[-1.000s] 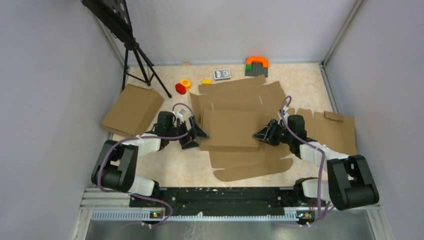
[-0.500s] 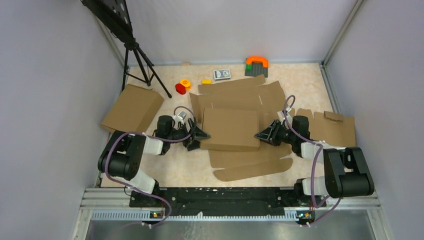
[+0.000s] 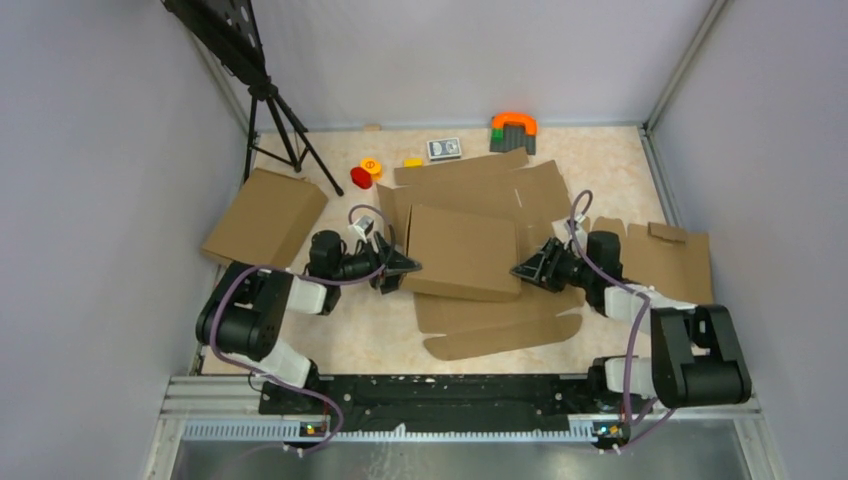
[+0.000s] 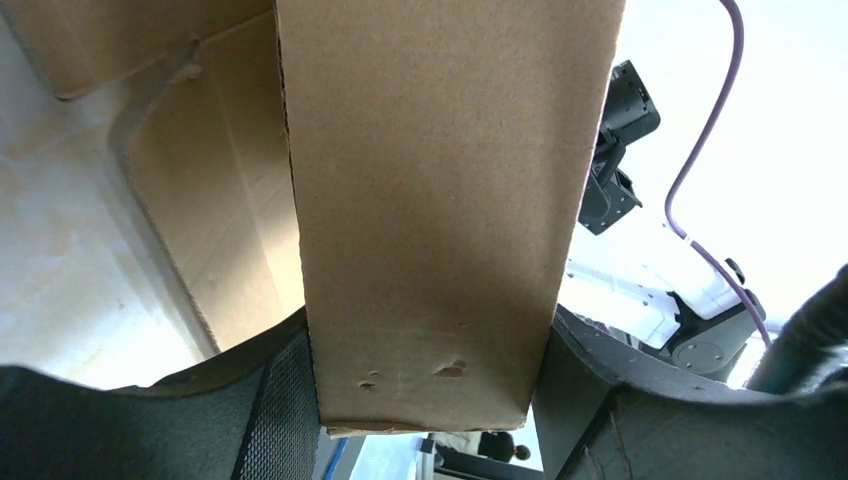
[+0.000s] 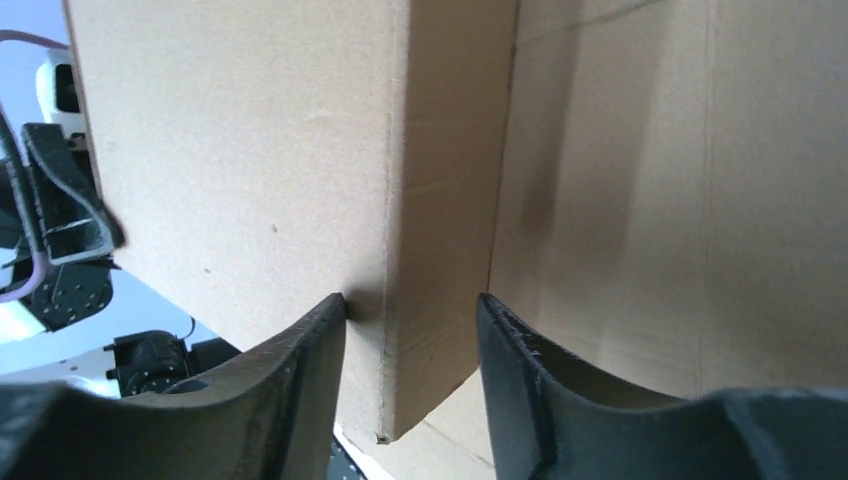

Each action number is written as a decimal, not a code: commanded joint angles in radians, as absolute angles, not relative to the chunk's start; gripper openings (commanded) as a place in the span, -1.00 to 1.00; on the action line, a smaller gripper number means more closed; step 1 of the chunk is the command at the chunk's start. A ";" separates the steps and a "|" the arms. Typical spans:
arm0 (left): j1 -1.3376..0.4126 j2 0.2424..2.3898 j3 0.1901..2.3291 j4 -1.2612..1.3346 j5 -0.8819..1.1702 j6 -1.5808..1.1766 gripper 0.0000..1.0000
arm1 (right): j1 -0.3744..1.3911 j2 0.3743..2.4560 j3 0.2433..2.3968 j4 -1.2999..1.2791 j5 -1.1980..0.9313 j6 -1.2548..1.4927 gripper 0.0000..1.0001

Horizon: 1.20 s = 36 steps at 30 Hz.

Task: Fold the paper box
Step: Pick up the paper box from the center of the board, then place the paper box on the paper box.

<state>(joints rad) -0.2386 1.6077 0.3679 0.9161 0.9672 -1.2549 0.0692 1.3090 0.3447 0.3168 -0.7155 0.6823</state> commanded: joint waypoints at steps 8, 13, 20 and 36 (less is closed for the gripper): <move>-0.149 1.094 0.460 0.413 0.793 -1.100 0.00 | 0.076 1.029 0.498 -0.096 -0.579 0.560 0.20; -0.013 0.875 0.496 0.138 0.681 -1.059 0.03 | 0.075 0.957 0.529 -0.139 -0.570 0.558 0.22; 0.245 0.687 0.425 0.099 0.591 -1.144 -0.17 | 0.076 0.953 0.530 -0.129 -0.607 0.557 0.22; 0.812 0.778 0.355 0.339 0.786 -1.312 -0.17 | 0.085 0.958 0.521 -0.105 -0.699 0.564 0.21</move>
<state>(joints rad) 0.7464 0.7689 0.3740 0.1886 0.7513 -1.2331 0.0704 0.9661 0.4923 -0.1390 -0.6682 0.5674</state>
